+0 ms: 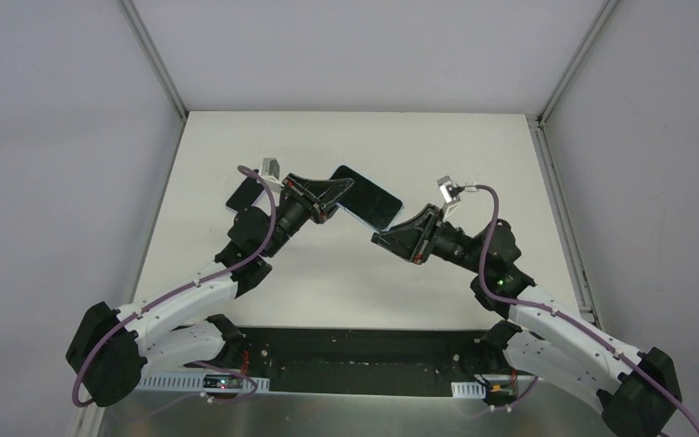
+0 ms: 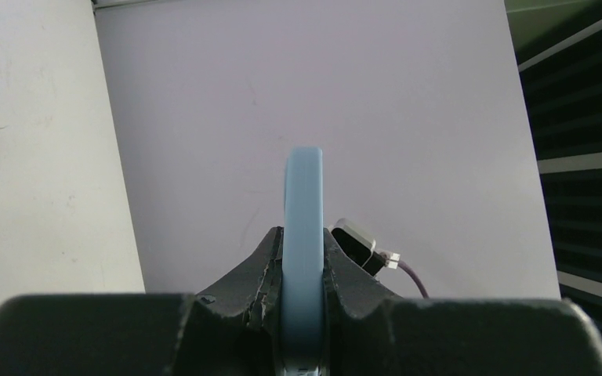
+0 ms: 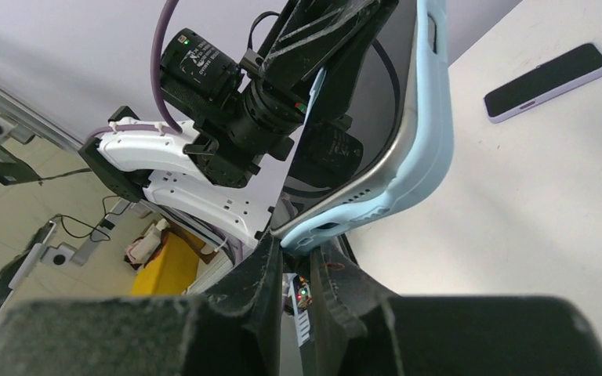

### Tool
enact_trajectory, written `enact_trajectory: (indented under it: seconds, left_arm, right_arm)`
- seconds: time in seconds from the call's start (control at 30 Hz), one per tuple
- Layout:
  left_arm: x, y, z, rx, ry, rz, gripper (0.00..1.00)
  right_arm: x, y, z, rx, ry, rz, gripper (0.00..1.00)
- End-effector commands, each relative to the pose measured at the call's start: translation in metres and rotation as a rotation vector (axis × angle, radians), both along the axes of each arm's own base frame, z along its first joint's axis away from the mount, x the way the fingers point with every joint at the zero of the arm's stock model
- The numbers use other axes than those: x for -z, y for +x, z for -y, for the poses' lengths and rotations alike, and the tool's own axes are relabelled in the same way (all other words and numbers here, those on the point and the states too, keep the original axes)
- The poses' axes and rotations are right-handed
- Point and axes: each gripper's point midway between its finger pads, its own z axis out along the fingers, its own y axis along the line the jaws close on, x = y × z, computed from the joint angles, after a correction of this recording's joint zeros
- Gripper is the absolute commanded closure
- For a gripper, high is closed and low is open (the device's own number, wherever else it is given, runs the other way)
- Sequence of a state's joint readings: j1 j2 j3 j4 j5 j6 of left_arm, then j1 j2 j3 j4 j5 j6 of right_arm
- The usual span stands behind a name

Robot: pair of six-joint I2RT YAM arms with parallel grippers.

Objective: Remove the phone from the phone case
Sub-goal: Remove the phone case from the phone.

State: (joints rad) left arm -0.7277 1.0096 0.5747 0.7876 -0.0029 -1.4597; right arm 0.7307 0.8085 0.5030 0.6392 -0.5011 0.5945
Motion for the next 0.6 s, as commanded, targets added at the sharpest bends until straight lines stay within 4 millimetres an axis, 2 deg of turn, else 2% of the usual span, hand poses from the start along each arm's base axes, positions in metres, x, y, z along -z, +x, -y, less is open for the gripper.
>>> enact_trajectory:
  seconds: [0.0, 0.33, 0.57]
  left_arm:
    - [-0.039, -0.013, 0.002, 0.064, -0.096, 0.064, 1.0]
    - [-0.04, -0.02, 0.009, 0.129, -0.111, 0.046, 1.0]
    - [-0.044, -0.025, 0.012, 0.161, -0.121, 0.046, 1.0]
  right_arm:
    - [-0.043, -0.003, 0.01, 0.051, 0.112, 0.24, 1.0]
    - [-0.062, 0.0, 0.015, 0.109, 0.16, 0.369, 1.0]
    - [-0.061, -0.001, 0.015, 0.111, 0.149, 0.41, 1.0]
